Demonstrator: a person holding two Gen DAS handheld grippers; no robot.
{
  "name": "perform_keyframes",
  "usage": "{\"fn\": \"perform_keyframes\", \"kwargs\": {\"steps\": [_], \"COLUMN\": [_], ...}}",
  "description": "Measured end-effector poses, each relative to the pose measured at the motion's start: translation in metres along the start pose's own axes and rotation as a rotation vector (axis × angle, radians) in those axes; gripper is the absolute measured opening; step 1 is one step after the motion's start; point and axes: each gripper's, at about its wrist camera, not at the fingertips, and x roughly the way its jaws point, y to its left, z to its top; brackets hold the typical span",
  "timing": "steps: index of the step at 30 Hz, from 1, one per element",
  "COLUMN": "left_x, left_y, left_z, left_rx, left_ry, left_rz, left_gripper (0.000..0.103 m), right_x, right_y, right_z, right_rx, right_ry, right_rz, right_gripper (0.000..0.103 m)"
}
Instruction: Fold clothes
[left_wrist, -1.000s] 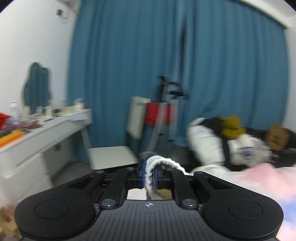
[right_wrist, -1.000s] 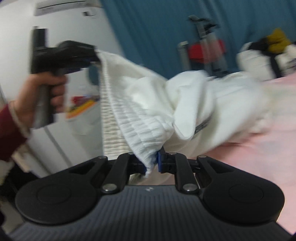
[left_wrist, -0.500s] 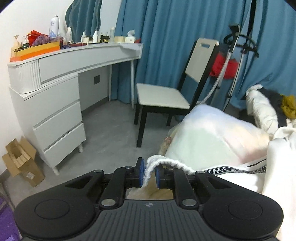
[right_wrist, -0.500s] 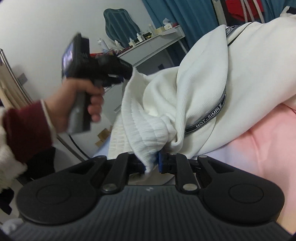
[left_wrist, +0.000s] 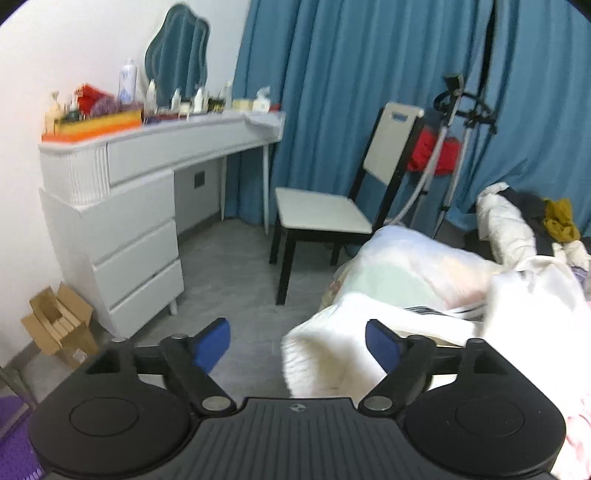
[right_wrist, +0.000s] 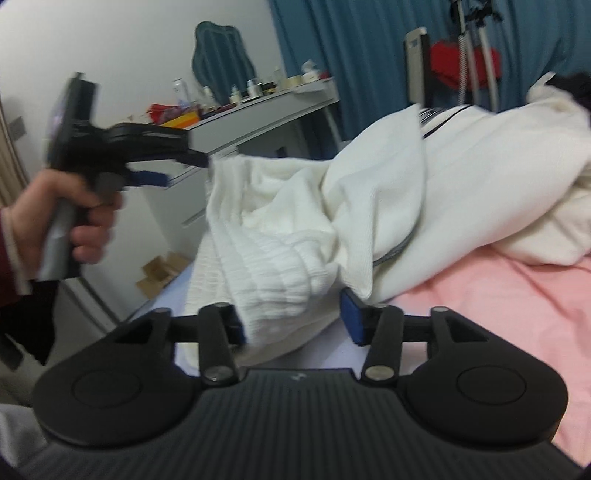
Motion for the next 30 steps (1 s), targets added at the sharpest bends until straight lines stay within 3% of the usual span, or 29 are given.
{"fn": "perform_keyframes", "kwargs": {"steps": [2,5,9,12,15,17,21,24,26,30], "left_x": [-0.022,-0.05,-0.082,-0.096,-0.089,-0.084,-0.071,-0.057,-0.048,-0.037], "left_y": [-0.007,-0.025,-0.057,-0.08,-0.101,-0.111,-0.105,-0.088,-0.079,-0.075], "left_z": [-0.003,-0.007,-0.016,-0.024,-0.037,-0.051,-0.08,-0.092,-0.095,-0.101], "left_rx": [-0.005,-0.009,0.024,0.021,-0.01,-0.012,-0.123,-0.241,-0.295,-0.352], "left_ry": [-0.007,-0.006,-0.005,-0.004,0.077,0.139,0.243,0.314,0.347,0.375], "left_rz": [-0.024,-0.069,-0.148,-0.18,-0.185,-0.172,-0.188,-0.239,-0.265,-0.318], "left_gripper": [0.083,0.084,0.085,0.089,0.089,0.089,0.084,0.075,0.058,0.039], "right_x": [0.004,0.01,0.0,-0.016,-0.016,-0.01,-0.007,-0.007,-0.004,-0.001], "right_y": [0.003,0.004,-0.009,-0.018,-0.027,-0.035,-0.04,-0.035,-0.032,-0.02], "right_z": [0.0,-0.011,-0.012,-0.012,-0.018,-0.022,-0.027,-0.027,-0.028,-0.031], "right_rx": [-0.027,-0.055,0.036,0.078,0.103,0.139,0.144,0.12,0.102,0.032], "right_ry": [-0.035,-0.05,-0.056,-0.117,-0.162,-0.139,-0.145,-0.158,-0.163,-0.176], "right_rz": [-0.075,-0.106,-0.076,-0.1,-0.122,-0.068,-0.018,-0.002,0.004,0.007], "right_gripper": [0.085,0.082,0.082,0.082,0.083,0.083,0.083,0.083,0.083,0.083]}}
